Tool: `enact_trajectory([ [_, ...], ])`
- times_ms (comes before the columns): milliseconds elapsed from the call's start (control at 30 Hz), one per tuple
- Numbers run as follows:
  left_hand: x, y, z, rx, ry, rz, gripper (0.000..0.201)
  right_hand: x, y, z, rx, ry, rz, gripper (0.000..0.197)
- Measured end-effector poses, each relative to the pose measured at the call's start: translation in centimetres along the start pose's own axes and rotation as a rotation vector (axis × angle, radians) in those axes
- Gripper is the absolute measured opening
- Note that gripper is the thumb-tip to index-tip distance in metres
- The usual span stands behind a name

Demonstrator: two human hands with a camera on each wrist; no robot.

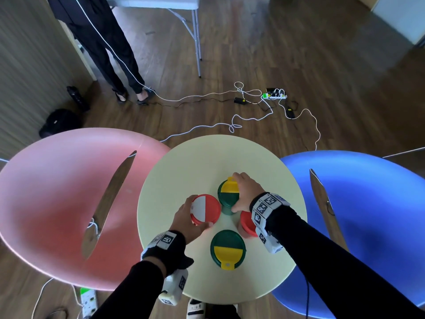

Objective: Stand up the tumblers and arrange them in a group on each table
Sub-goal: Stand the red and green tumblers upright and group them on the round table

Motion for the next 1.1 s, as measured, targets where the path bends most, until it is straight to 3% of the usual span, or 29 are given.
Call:
enact_trajectory([
  [233, -1.6, -0.3, 0.8, 0.002, 0.034, 0.017, 0.094, -2.8, -1.4, 2.1, 0.026, 0.039, -0.007, 0.087],
  [533, -3.6, -0.5, 1.6, -0.001, 0.066, 0.042, 0.09, -5.8, -2.7, 1.3, 0.071, -0.036, -0.014, 0.085],
  [900, -3.3, -0.7, 1.4, 0.007, 0.042, 0.05, 0.091, -5.9, -2.1, 1.0, 0.048, -0.051, -0.023, 0.094],
  [1100, -3.0, -0.7, 1.4, 0.012, 0.042, 0.043, 0.094, -4.9, -1.1, 0.9, 0.008, -0.048, -0.06, 0.111],
])
Point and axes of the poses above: each hand's wrist, its own x-axis away from the middle knuckle, its own z-axis out of the back of the hand, y = z × x, the point moved 7 cm from there along -x, towards the middle knuckle, and after that the axes turned 7 degrees about y, right-handed, at the moved point
